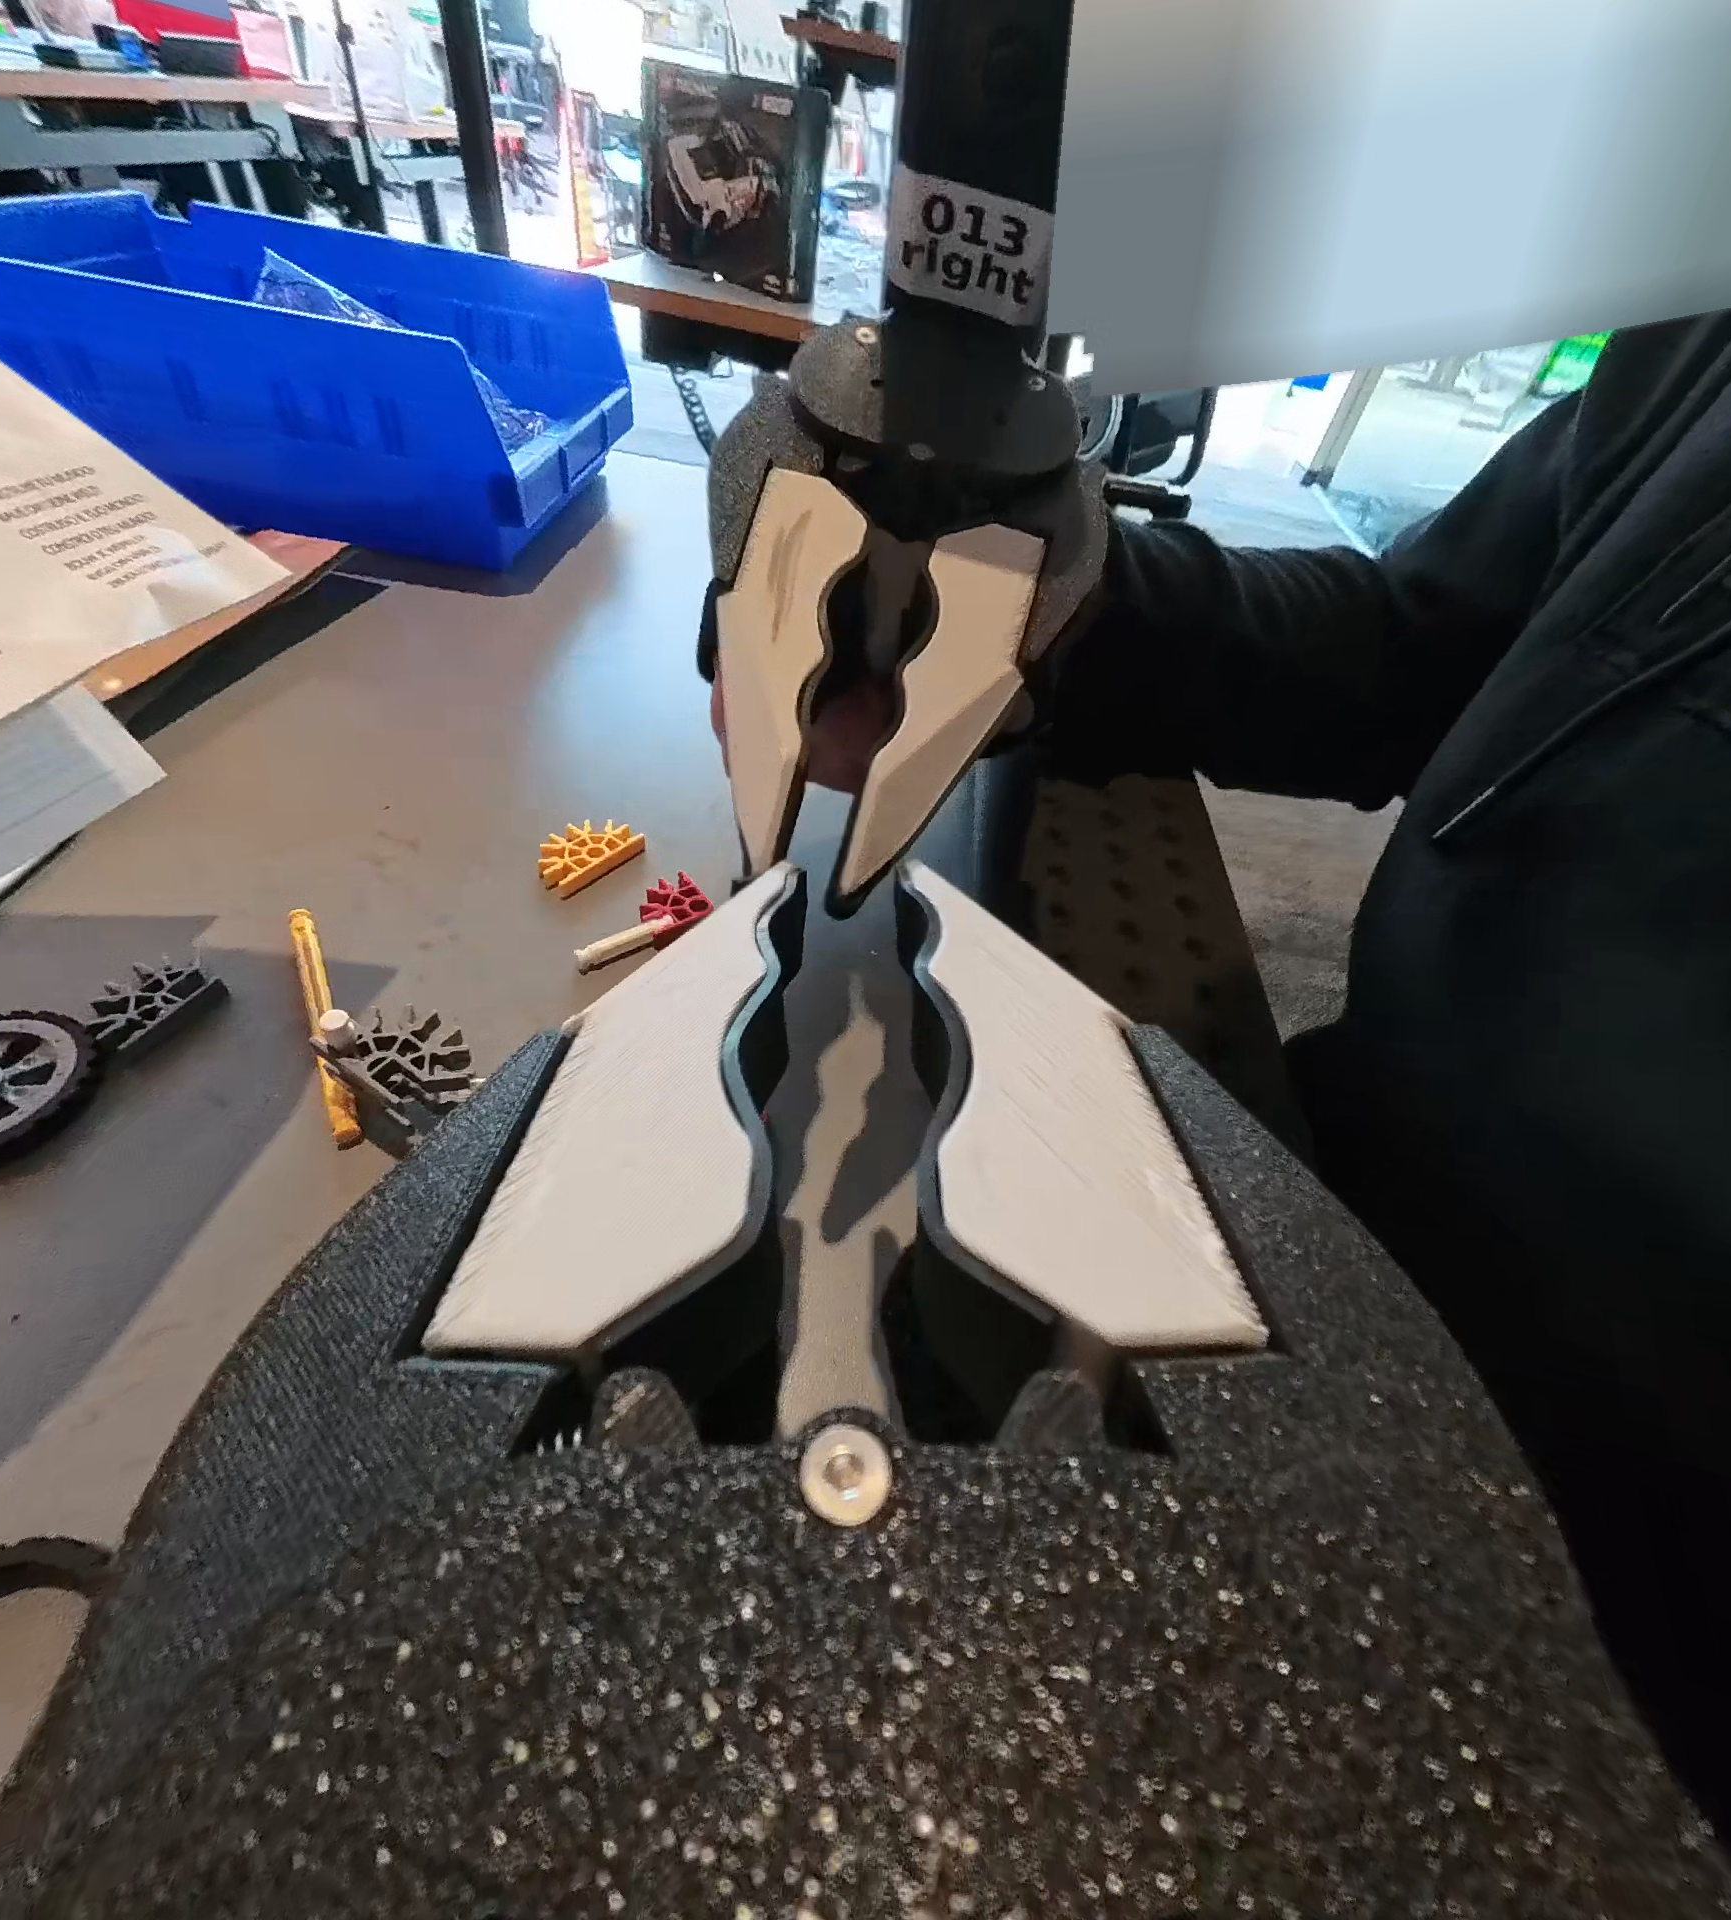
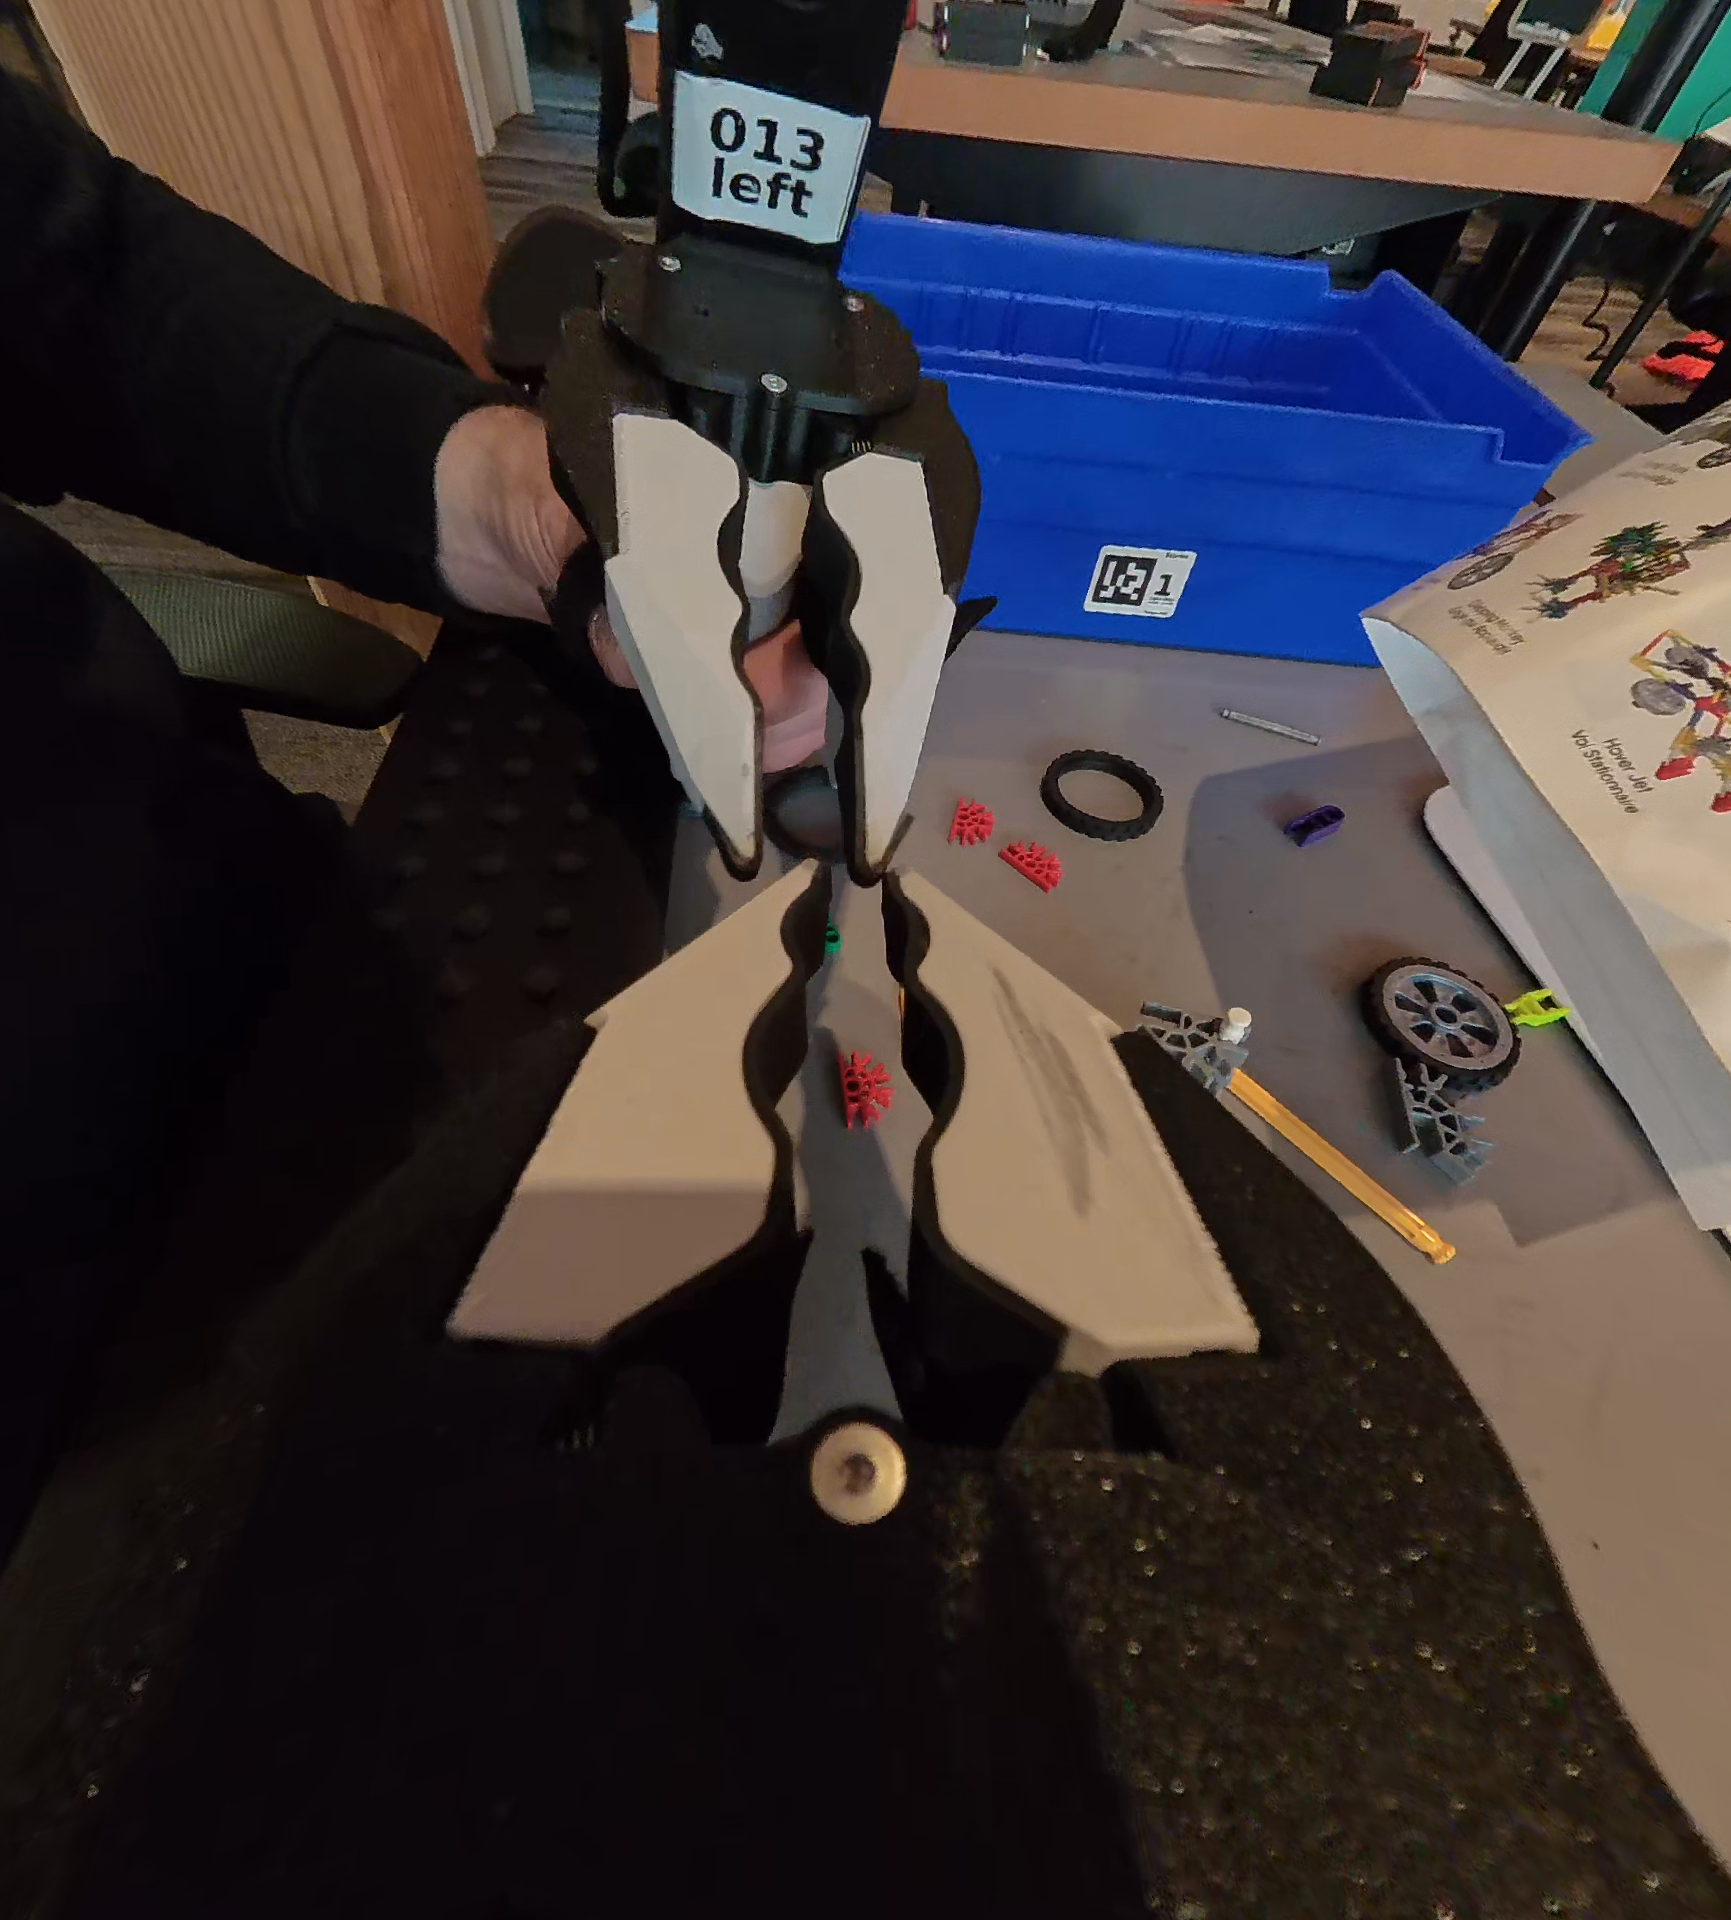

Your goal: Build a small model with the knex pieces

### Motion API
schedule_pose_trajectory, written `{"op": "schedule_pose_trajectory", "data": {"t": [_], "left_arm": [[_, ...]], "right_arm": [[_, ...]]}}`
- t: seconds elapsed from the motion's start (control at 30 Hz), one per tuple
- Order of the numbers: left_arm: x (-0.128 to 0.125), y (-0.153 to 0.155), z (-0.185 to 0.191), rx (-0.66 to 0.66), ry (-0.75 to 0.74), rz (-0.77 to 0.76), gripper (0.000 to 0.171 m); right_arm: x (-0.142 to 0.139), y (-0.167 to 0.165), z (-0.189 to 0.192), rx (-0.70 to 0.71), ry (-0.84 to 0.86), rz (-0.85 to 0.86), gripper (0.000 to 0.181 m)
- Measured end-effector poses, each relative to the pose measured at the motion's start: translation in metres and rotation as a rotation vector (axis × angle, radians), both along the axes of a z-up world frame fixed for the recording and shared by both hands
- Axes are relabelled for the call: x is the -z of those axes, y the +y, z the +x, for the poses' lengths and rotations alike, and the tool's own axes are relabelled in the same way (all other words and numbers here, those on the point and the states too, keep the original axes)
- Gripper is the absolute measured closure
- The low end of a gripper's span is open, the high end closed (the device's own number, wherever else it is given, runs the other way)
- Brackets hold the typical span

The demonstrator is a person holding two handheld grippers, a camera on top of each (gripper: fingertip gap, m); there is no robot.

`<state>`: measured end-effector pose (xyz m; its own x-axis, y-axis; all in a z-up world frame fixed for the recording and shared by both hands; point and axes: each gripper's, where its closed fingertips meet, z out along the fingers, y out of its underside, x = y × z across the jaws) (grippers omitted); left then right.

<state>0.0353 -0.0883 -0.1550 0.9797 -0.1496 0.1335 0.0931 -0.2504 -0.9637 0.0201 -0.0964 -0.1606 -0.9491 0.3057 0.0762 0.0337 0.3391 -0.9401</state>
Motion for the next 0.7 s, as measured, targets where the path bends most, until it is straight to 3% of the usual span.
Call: {"op": "schedule_pose_trajectory", "data": {"t": [0.23,0.5,0.7], "left_arm": [[0.011,0.003,0.005,0.020,0.057,-0.048,0.155],[0.000,0.003,0.008,0.041,0.067,0.010,0.158],[-0.007,0.003,0.009,0.024,0.251,0.012,0.151]], "right_arm": [[0.006,-0.001,0.000,-0.002,0.019,0.038,0.174],[-0.005,-0.002,0.004,-0.017,0.061,0.010,0.175],[-0.016,-0.001,0.002,0.017,0.138,-0.020,0.174]]}}
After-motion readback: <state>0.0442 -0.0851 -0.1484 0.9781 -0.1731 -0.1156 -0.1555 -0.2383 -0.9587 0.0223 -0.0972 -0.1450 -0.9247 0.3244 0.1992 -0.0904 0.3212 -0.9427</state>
